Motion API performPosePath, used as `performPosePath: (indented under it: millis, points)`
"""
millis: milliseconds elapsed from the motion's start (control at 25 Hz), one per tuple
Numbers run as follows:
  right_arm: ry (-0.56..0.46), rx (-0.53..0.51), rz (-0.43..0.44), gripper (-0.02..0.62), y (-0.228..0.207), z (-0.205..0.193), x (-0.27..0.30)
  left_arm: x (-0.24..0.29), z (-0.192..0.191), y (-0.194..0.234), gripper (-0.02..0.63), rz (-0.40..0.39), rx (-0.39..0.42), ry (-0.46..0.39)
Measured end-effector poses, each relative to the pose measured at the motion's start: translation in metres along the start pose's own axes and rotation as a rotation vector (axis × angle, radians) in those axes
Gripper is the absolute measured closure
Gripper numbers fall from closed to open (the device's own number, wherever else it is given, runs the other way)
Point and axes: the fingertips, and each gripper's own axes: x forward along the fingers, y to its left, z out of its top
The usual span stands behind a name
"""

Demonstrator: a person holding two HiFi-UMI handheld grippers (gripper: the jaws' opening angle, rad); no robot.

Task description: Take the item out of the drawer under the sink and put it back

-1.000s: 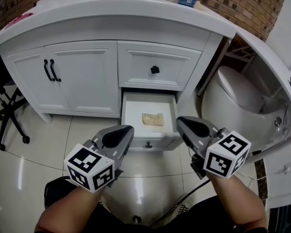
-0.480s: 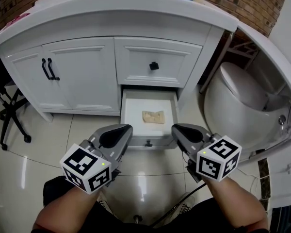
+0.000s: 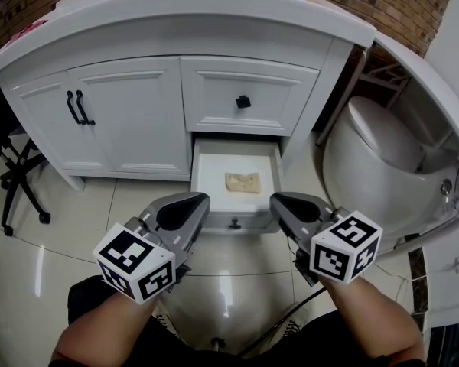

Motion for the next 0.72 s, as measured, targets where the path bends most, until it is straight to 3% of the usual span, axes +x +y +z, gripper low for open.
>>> performPosePath:
  millis: [720]
  points:
    - [-0.048,-0.01,0.026,0.588,0.051,0.009,-0.052,-0.043,0.015,-0.056,0.6,-0.023,0.022,-0.019]
